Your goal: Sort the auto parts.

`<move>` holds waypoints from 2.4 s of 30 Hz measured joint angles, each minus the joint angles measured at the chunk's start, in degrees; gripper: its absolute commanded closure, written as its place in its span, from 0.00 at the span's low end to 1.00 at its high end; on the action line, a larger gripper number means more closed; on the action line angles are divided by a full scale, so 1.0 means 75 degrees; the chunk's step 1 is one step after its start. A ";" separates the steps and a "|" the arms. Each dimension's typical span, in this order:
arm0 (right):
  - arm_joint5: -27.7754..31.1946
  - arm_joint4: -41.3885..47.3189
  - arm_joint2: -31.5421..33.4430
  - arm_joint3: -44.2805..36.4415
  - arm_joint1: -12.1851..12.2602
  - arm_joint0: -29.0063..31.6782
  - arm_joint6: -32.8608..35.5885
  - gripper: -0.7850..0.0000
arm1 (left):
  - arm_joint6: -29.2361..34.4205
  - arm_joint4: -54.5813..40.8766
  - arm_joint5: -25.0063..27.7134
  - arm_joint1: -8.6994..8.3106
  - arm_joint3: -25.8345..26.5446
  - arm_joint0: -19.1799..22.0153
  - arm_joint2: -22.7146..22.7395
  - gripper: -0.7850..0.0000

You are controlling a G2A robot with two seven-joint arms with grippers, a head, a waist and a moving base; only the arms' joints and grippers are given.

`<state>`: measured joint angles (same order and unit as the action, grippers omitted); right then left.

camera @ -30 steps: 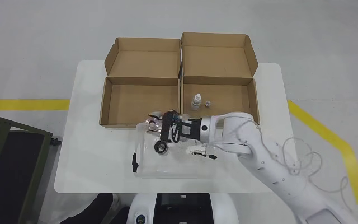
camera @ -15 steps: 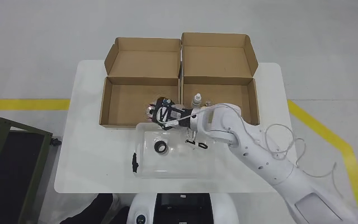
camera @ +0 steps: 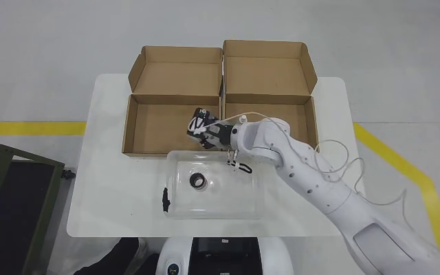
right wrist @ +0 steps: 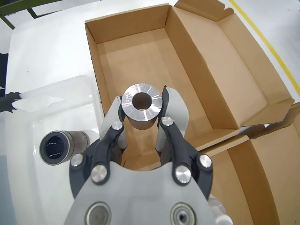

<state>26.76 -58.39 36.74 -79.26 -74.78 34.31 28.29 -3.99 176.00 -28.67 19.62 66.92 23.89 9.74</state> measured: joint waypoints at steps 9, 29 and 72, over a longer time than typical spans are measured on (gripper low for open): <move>0.0025 0.0122 -0.0130 0.0723 -0.0208 -0.0143 0.0181 1.00 | 0.0000 0.0000 0.0000 0.0000 0.0000 0.0000 0.0000 0.00; 0.0197 0.0433 -0.0467 0.1801 -0.0755 -0.0714 0.0786 0.76 | 0.0000 0.0000 0.0000 0.0000 0.0000 0.0000 0.0000 0.00; 0.1419 -0.0521 0.1136 -0.2308 -0.0204 0.1210 0.1530 0.54 | 0.0000 0.0000 0.0000 0.0000 0.0000 0.0000 0.0000 0.00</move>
<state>37.40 -62.30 45.26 -96.57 -76.31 43.39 39.77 -3.99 176.00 -28.67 19.62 66.92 23.89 9.74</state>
